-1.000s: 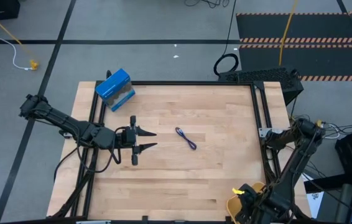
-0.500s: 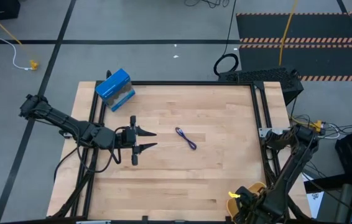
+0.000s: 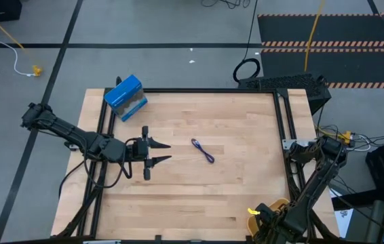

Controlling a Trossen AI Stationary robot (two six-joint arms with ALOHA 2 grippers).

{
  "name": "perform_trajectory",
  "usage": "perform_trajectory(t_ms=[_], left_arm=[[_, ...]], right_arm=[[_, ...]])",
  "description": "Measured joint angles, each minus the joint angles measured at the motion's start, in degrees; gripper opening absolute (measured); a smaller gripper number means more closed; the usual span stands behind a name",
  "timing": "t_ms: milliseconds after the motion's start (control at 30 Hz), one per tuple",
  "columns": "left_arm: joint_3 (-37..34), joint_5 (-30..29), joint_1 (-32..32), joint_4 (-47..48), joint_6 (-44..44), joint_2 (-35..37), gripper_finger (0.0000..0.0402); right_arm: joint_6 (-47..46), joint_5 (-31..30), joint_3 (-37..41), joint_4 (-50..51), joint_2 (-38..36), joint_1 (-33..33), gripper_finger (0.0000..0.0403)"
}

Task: Pick and place USB-C Cables
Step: Put the black charger cable into the yellow bin, then put the blue charger cable into the yellow bin

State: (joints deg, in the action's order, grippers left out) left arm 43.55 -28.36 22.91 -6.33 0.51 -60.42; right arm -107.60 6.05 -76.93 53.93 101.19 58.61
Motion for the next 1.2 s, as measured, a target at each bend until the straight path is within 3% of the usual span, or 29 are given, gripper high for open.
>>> perform_trajectory(t_ms=[567,933,1200], left_arm=[[0.00,0.00,-0.02,0.00,0.26,0.00,0.0161],[0.00,0.00,-0.02,-1.49,0.23,0.00,0.0161],[0.00,0.00,-0.02,-1.49,0.24,0.00,0.0161]], right_arm=[[1.54,0.21,0.99,-3.15,-0.90,-0.13,0.0144],[1.41,0.15,0.99,-1.33,-4.25,-0.78,0.0146],[2.73,1.59,0.99,1.94,-10.76,-1.76,0.0146]])
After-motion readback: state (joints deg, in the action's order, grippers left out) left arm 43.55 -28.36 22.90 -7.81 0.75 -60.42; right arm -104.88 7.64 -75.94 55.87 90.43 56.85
